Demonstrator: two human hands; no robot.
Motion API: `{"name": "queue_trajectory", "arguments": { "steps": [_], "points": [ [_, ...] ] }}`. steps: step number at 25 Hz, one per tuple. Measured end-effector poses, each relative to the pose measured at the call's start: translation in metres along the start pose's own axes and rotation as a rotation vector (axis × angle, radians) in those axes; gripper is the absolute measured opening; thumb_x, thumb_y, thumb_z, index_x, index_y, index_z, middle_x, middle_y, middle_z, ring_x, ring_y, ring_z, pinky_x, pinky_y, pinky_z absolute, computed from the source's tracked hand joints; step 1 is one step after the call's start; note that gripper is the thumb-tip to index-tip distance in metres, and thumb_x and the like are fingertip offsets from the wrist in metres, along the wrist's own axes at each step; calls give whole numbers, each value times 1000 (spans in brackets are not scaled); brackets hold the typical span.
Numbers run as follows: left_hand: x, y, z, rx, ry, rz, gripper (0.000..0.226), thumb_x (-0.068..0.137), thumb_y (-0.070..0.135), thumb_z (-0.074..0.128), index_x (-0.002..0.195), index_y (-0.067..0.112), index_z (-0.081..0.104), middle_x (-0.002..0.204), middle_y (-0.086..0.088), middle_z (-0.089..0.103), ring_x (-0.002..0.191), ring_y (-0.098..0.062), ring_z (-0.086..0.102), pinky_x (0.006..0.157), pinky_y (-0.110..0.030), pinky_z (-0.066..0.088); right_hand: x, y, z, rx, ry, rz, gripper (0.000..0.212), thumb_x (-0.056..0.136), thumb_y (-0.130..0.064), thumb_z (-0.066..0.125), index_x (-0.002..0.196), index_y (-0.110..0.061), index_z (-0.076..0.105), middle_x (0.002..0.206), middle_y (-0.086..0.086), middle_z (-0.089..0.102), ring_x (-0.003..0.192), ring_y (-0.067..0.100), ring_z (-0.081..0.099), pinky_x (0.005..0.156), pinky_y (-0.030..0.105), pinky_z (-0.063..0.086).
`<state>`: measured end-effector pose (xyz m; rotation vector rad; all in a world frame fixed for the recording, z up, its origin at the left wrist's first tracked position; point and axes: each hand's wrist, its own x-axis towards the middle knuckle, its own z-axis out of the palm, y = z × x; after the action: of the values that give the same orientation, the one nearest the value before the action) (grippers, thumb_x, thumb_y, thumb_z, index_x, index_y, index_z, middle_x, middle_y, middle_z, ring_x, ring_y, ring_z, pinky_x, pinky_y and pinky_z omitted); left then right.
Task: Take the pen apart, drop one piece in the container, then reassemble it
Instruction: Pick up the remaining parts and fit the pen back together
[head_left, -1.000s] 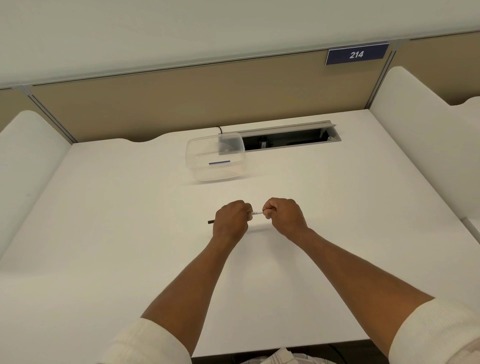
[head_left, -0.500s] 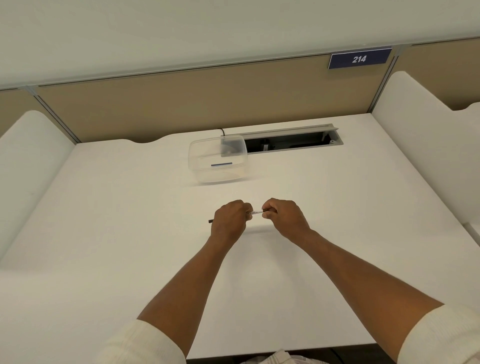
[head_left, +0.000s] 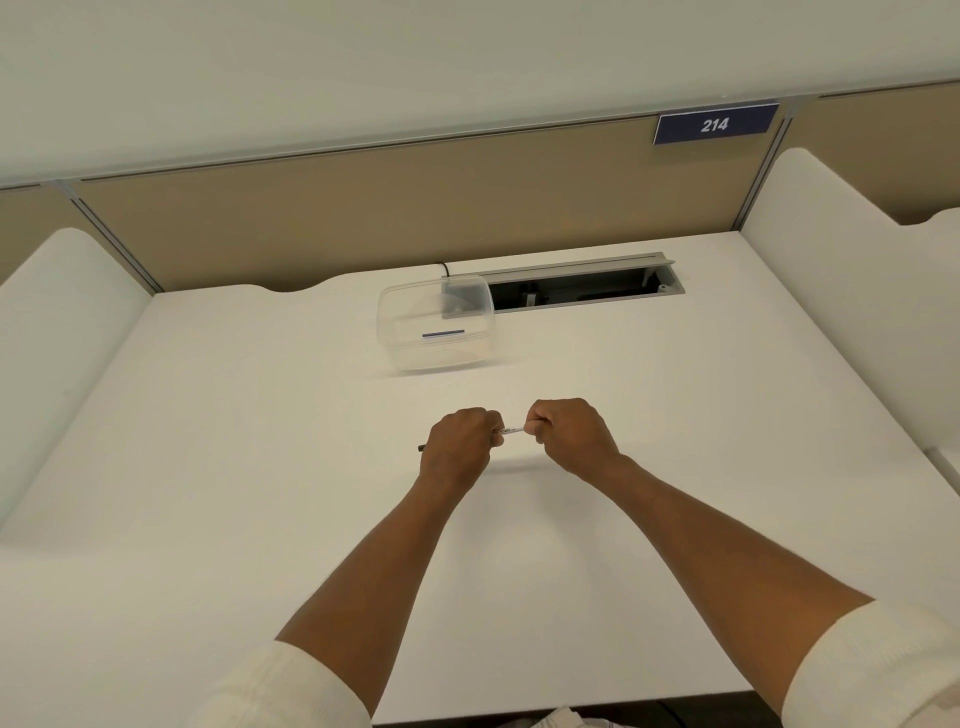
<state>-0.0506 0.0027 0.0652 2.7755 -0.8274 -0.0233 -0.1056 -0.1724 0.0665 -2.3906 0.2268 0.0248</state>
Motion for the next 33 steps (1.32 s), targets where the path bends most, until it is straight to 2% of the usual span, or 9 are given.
{"name": "queue_trajectory", "arguments": {
  "steps": [3,5,8,13,18,24,27,30,33],
  "points": [
    [-1,-2,-1,11,4,-11,5,90,16,60,89,19,64,82,0,65,74,-25,56,58,-30,32,-1,-4,5,65,-33,22,26,88,-10,50,68,-19,64,68,-4,65,69,23,62,66,34,49],
    [-1,-3,-2,24,6,-10,4,89,18,60,88,18,64,84,0,65,74,-24,56,58,-30,32,2,-6,8,128,-75,63,31,88,-7,47,63,-17,61,63,-7,61,59,17,56,57,27,45],
    [-1,-5,-3,39,-7,1,7,90,17,59,90,19,65,85,1,65,75,-24,57,58,-30,32,4,-8,10,259,-142,171,34,95,-18,46,63,-15,60,52,-8,58,41,9,49,45,22,40],
    [-2,-7,-6,43,-13,6,9,92,18,56,91,18,65,84,1,65,76,-26,58,58,-31,35,4,-8,4,68,-87,21,18,91,-28,56,78,-16,59,75,0,64,67,19,53,62,34,42],
    [-3,-2,-6,25,-21,18,9,93,19,57,94,19,66,85,0,66,77,-25,58,60,-33,40,3,-5,-1,-119,-47,-108,19,91,-26,57,74,-21,53,72,-5,56,73,20,53,62,36,40],
    [-7,3,-3,15,-23,24,4,89,16,61,89,19,64,84,2,65,73,-24,55,59,-30,35,-6,-1,3,-15,-35,-6,26,94,-17,50,69,-17,57,66,-4,57,66,20,49,61,35,40],
    [-7,6,-4,20,-4,28,4,87,14,63,88,18,63,83,2,65,70,-21,51,58,-29,32,-5,-5,5,31,-88,77,34,98,-20,45,72,-3,60,71,10,62,67,24,48,65,41,45],
    [-5,4,-5,34,-8,23,4,87,15,63,90,18,64,84,2,65,70,-20,48,58,-29,32,-2,-5,5,187,-143,150,38,99,-26,45,67,-10,58,62,0,56,58,19,49,54,30,40],
    [-4,4,-6,26,-15,7,4,88,16,63,90,19,64,84,2,64,71,-21,52,58,-30,34,-2,4,5,155,-120,59,30,96,-29,56,73,-11,61,68,3,58,62,18,48,61,32,40]
  ]
}}
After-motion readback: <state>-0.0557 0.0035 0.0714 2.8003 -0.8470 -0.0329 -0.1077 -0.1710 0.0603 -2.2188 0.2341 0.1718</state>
